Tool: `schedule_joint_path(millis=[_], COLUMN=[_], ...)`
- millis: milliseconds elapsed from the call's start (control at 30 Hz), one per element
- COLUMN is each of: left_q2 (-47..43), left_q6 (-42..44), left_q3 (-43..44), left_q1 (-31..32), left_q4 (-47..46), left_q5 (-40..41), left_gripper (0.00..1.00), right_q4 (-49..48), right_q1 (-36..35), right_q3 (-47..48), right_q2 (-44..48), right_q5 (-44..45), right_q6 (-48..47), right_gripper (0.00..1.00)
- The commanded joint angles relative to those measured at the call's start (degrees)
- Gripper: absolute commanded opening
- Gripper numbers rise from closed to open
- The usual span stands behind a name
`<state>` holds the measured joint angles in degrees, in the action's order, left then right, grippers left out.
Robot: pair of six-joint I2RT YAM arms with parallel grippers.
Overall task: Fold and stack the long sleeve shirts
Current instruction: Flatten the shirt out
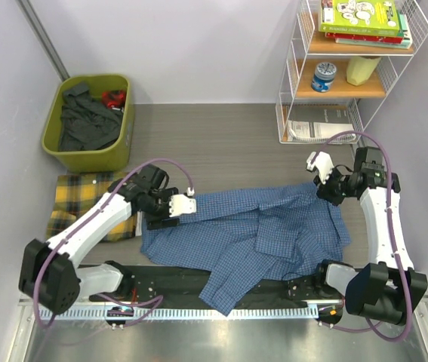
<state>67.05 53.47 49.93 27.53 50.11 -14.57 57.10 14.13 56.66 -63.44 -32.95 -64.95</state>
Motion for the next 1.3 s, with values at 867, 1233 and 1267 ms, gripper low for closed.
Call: schedule_joint_path(millis=[867, 1233, 1267], left_q2=[11.6, -13.7, -17.4], left_q6=[-29.7, -29.7, -29.5], left_q3=[47.1, 45.6, 45.2], left_q1=[-9.7, -9.7, -9.8], left_q4=[-15.8, -19.4, -19.7], left_q5=[15.7, 9.0, 8.2], left_gripper=[0.0, 0.0, 0.0], right_q4=[-21.3, -30.5, -31.3], right_q1=[0.4, 0.4, 0.4], right_q3=[49.1, 52.4, 52.8], right_q2=[-13.7, 10.6, 12.3], right_q5=[1.1, 15.1, 16.3], right_q6=[45.1, 47.4, 47.3], right_gripper=[0.01, 0.01, 0.01])
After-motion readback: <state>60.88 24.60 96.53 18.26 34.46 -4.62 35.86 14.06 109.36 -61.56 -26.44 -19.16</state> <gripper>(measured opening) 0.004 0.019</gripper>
